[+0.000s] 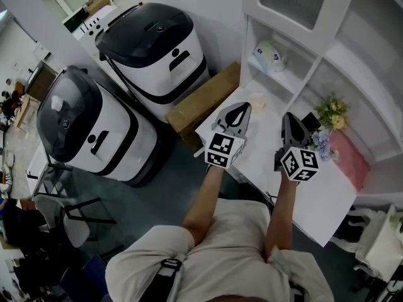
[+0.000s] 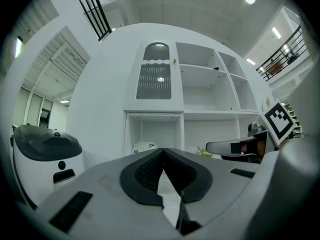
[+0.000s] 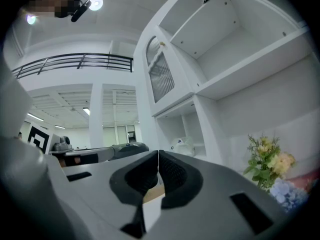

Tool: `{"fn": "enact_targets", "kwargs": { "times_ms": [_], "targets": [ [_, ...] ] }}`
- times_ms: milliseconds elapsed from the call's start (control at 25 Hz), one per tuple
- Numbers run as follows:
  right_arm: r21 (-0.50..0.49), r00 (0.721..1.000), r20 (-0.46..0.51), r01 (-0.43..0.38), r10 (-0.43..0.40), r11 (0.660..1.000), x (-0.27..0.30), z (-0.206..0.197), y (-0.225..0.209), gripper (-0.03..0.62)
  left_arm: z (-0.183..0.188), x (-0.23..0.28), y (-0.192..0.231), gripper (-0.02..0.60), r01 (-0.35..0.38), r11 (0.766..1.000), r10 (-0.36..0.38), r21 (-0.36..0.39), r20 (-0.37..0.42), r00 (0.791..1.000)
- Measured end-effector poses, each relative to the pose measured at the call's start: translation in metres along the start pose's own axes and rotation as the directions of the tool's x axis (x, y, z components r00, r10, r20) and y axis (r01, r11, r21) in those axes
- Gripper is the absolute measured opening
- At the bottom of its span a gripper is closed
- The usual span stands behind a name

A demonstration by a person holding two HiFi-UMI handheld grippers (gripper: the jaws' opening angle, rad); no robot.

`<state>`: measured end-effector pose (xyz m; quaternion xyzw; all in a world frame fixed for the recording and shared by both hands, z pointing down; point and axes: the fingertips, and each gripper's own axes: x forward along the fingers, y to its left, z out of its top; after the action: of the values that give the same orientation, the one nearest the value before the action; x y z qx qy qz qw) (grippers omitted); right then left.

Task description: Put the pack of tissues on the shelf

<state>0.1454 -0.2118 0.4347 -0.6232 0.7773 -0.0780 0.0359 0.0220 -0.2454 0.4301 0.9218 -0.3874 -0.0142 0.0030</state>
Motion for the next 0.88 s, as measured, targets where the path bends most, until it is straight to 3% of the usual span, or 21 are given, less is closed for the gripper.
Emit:
{"fn": "enact_targets", "kwargs": {
  "times_ms": [880],
  "targets": [
    [-0.035,1.0,-0.022,-0.009,0.008,0.999,-0.0026,-0.0016,0.0043,0.067,0.0017,-0.0019,-0.0012,0.011,-0.005,1.0,0.005,-0.001,0.007,1.0]
  ]
}}
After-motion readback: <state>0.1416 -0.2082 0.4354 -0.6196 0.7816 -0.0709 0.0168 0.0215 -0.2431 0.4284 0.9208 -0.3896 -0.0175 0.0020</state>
